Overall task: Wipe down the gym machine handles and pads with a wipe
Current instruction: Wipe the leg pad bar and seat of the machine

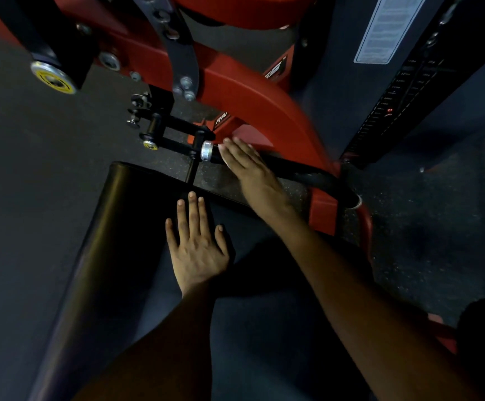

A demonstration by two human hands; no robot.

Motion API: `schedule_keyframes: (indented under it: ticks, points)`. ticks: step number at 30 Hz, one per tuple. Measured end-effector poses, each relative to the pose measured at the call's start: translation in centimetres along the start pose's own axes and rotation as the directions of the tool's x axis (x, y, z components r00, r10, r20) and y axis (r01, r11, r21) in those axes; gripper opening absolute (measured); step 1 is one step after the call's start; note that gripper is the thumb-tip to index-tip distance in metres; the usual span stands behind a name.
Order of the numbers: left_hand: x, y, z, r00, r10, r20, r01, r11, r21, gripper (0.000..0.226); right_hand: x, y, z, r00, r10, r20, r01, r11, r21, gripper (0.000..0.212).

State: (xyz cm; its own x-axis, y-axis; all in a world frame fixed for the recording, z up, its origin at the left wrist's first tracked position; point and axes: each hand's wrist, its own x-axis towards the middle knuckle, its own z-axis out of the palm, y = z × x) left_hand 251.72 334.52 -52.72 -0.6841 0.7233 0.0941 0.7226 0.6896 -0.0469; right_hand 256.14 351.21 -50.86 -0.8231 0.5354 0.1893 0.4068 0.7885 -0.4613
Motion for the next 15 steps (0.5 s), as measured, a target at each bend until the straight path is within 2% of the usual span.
schedule_keyframes:
  ticks: [2,4,6,8,10,12,15]
  points:
    - [0.0,0.1,0.0,1.0,0.003,-0.006,-0.003,1.0,-0.006,0.062,-3.8,3.5,0.5,0.994,-0.087,-0.072,0.081,0.994,-0.078,0.066]
    - [0.0,0.1,0.0,1.0,0.001,-0.005,-0.001,1.0,-0.015,0.062,-7.6,6.4,0.5,0.984,-0.034,-0.178,0.03,0.999,-0.026,0.054]
    - [0.0,0.0,0.0,1.0,-0.002,-0.003,0.002,1.0,-0.02,0.063,-9.8,7.2,0.4,0.942,0.062,-0.331,-0.054,0.998,0.032,0.04]
    - [0.0,0.0,0.0,1.0,-0.003,0.006,0.003,1.0,-0.018,0.063,-9.3,6.0,0.2,0.918,0.07,-0.389,-0.054,0.997,0.053,0.039]
    - [0.0,0.0,0.1,1.0,-0.004,0.01,0.004,1.0,-0.019,0.063,-6.6,4.0,0.1,0.941,-0.043,-0.337,0.056,0.998,0.029,0.049]
    - [0.0,0.1,0.1,1.0,-0.007,0.016,0.007,1.0,-0.018,0.063,-4.0,2.4,0.2,0.967,-0.139,-0.216,0.136,0.99,-0.027,0.052]
    - [-0.1,0.0,0.1,1.0,-0.006,0.015,0.007,1.0,-0.017,0.063,-3.6,2.9,0.3,0.988,-0.042,-0.147,0.042,0.999,-0.004,0.059]
